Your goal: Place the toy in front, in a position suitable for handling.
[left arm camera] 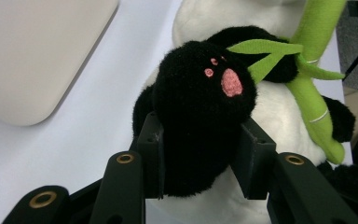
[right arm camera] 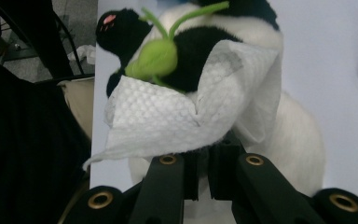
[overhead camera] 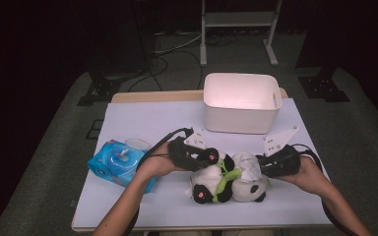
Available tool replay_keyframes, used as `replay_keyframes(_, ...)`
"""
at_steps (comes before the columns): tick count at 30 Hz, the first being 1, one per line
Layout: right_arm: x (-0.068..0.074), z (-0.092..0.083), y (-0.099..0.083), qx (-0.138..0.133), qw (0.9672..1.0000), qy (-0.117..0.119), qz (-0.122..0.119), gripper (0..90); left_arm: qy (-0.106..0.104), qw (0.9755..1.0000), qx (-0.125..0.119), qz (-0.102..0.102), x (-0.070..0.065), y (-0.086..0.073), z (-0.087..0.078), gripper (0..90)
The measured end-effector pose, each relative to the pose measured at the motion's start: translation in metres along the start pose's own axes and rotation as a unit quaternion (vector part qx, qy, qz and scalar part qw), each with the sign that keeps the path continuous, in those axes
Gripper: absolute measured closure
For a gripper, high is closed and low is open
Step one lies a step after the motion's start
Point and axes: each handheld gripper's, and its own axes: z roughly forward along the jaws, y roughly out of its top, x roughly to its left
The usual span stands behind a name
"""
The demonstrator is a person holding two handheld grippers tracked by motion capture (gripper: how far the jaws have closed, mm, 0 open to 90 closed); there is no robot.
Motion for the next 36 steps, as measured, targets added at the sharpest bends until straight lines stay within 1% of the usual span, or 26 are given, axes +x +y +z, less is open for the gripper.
replay_keyframes(4,0.002,0.003,0.002,0.003,0.9999,-0.008,-0.006,83.9,0.000,0.9999,-0.004,-0.011,0.002,-0.003,0.001,59.8)
replay_keyframes(6,0.001,-0.002,-0.002,0.001,0.9999,-0.013,-0.002,83.9,-0.002,0.9999,-0.006,-0.012,0.002,-0.004,0.000,59.8)
replay_keyframes(7,0.000,-0.005,-0.005,-0.002,0.9999,-0.014,0.004,83.9,-0.003,0.9999,-0.007,-0.010,0.002,-0.004,0.000,59.8)
replay_keyframes(8,0.000,-0.008,-0.009,0.001,0.9998,-0.020,0.006,83.9,-0.002,0.9999,-0.008,-0.011,0.002,-0.005,-0.001,59.8)
replay_keyframes(10,-0.001,-0.012,-0.017,0.003,0.9996,-0.022,0.018,83.9,-0.002,0.9998,-0.011,-0.016,0.002,-0.007,-0.001,59.8)
replay_keyframes(11,-0.002,-0.014,-0.021,0.007,0.9995,-0.027,0.018,83.9,-0.002,0.9998,-0.012,-0.015,0.003,-0.008,-0.001,59.8)
replay_keyframes(14,-0.005,-0.020,-0.036,0.007,0.9987,-0.032,0.039,83.9,-0.004,0.9997,-0.016,-0.017,0.003,-0.009,-0.001,59.8)
replay_keyframes(16,-0.007,-0.024,-0.047,0.008,0.9978,-0.039,0.054,83.8,-0.005,0.9998,-0.016,-0.014,0.002,-0.010,-0.002,59.8)
replay_keyframes(18,-0.010,-0.026,-0.056,0.009,0.9966,-0.044,0.069,83.8,-0.009,0.9996,-0.020,-0.016,0.001,-0.010,-0.002,59.8)
replay_keyframes(21,-0.012,-0.027,-0.062,0.012,0.9957,-0.047,0.079,83.8,-0.010,0.9998,-0.015,-0.010,0.000,-0.009,-0.003,59.7)
replay_keyframes(24,-0.011,-0.026,-0.053,0.015,0.9964,-0.049,0.067,83.8,-0.009,0.9999,-0.013,-0.007,-0.001,-0.008,-0.003,59.7)
replay_keyframes(26,-0.010,-0.023,-0.044,0.021,0.9972,-0.052,0.050,83.8,-0.009,0.9998,-0.014,-0.006,-0.002,-0.008,-0.003,59.7)
replay_keyframes(28,-0.011,-0.022,-0.034,0.017,0.9977,-0.052,0.040,83.8,-0.010,0.9998,-0.014,-0.004,-0.003,-0.007,-0.003,59.7)
replay_keyframes(30,-0.011,-0.020,-0.022,0.007,0.9985,-0.045,0.030,83.7,-0.010,0.9998,-0.017,-0.005,-0.004,-0.007,-0.003,59.6)
replay_keyframes(34,-0.011,-0.008,0.003,0.005,0.9994,-0.032,0.006,83.6,-0.009,0.9998,-0.018,-0.006,-0.005,-0.007,-0.003,59.5)
replay_keyframes(36,-0.011,-0.002,0.013,0.005,0.9996,-0.026,-0.006,83.5,-0.010,0.9997,-0.020,-0.008,-0.005,-0.008,-0.004,59.5)
